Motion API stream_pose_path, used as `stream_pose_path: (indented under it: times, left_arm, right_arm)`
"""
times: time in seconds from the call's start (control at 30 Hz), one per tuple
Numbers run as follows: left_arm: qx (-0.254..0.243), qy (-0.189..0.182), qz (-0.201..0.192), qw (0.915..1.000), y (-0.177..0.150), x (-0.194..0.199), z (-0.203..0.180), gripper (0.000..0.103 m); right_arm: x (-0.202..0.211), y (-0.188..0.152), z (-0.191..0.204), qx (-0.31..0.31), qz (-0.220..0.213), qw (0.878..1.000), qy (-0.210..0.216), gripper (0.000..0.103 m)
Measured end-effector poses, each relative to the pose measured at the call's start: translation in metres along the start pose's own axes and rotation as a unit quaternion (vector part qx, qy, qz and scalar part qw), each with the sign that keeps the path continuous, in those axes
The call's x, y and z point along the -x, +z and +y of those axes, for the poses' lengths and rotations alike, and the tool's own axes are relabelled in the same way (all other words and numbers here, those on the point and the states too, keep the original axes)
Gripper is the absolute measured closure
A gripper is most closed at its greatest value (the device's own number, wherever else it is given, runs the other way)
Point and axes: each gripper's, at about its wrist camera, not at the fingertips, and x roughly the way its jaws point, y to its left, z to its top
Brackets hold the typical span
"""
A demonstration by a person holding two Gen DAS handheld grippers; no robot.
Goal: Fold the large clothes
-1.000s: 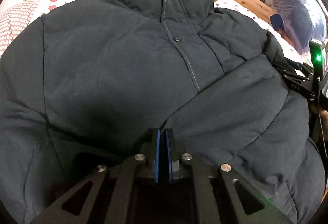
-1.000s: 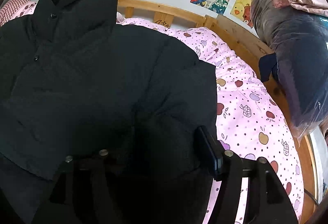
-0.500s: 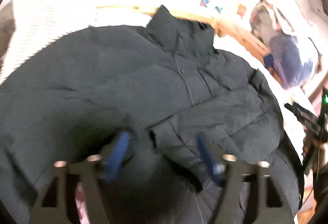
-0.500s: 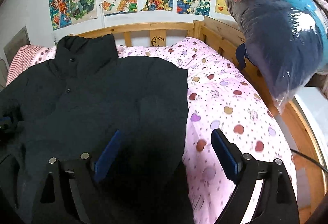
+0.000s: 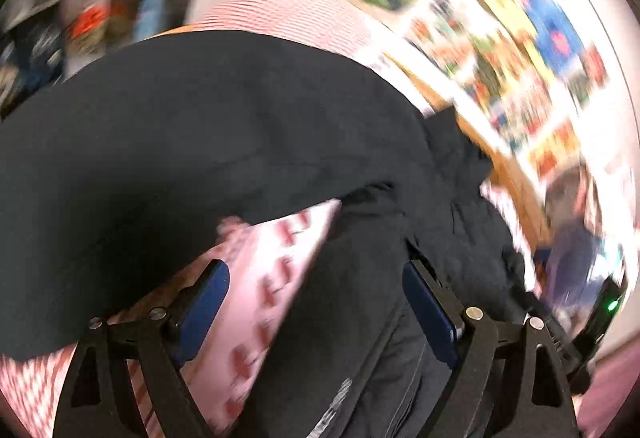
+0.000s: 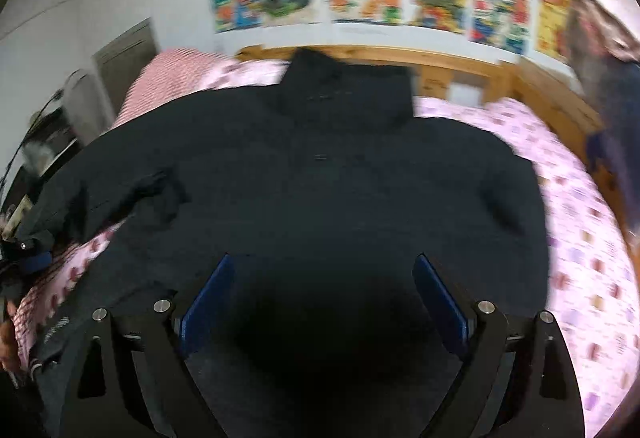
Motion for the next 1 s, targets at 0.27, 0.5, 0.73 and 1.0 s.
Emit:
stream_pose_path:
  times: [0.27,0.5,0.73,1.0]
  left_arm:
    - [0.153,0.063,-0.075,0.9834,-0.032,0.038,0.082,0.015]
    - [0.221,0.082,-0.157,0.9591,-0.044,0.050,0.113,0.015]
    - [0.273,0.062,-0.186,0.9418,-0.035,0.047,0.146,0.016]
    - [0.221,0.111,-0.223,0.9430,-0.028,0.051,0.133,0.057]
  right_arm:
    - [-0.043,0.022,0.074,0.065,-0.008,0.998,0.012,0.015]
    - [-0.102,0.050,0.095,0.055,-0.003,0.998,-0.015,0.015]
    - [-0.147,0.040,0.125,0.083,0.017,0.996,-0.010,0.015]
    - [-0.161,0.009,0.108,0.037,0.028,0.999,0.025,0.003]
